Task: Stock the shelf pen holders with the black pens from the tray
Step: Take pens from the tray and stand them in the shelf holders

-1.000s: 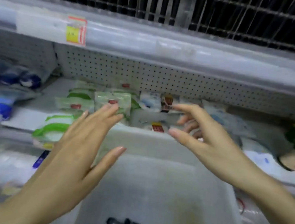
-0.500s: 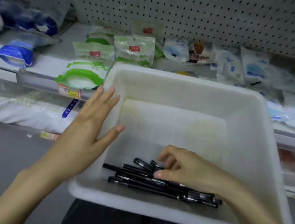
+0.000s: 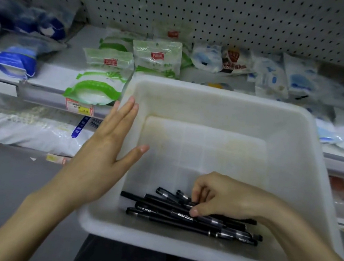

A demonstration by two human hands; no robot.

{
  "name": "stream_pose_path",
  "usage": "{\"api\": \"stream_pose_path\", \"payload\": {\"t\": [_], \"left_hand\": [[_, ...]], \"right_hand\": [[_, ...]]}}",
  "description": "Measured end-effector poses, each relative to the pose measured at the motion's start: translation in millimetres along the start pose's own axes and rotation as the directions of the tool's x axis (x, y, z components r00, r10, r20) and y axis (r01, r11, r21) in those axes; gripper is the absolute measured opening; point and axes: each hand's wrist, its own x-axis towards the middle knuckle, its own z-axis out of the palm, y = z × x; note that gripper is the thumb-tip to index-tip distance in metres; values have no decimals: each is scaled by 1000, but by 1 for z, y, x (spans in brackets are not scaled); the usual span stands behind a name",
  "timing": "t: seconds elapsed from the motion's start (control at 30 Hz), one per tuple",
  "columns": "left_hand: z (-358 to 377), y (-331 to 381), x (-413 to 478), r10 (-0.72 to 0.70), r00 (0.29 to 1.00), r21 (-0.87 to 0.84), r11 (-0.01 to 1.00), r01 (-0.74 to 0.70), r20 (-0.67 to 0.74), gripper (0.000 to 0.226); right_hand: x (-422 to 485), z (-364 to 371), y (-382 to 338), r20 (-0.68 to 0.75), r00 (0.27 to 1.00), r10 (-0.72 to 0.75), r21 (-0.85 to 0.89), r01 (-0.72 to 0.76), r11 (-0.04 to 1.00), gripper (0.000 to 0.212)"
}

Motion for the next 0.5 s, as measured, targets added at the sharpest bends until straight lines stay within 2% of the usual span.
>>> {"api": "stream_pose_path", "payload": {"t": [0.13,0.33,0.4,0.5], "left_hand": [[0,-3,4,-4,1000,2,1000,4,5,76],[-2,-3,17,-13,999,18,1000,12,38,80],[-2,-5,21,10,999,98,995,-14,39,82],[-9,0,25,109,994,308,946,-104,1,81]], "right_hand": [[6,-3,0,29,999,-23,29,23,999,20],[8,-27,-4,-88,993,-78,187,93,978,12],[3,-34,-9,-142,985,-95,258,129,957,14],[-11,-49,-23,-265,954,-144,297,223,929,22]]}}
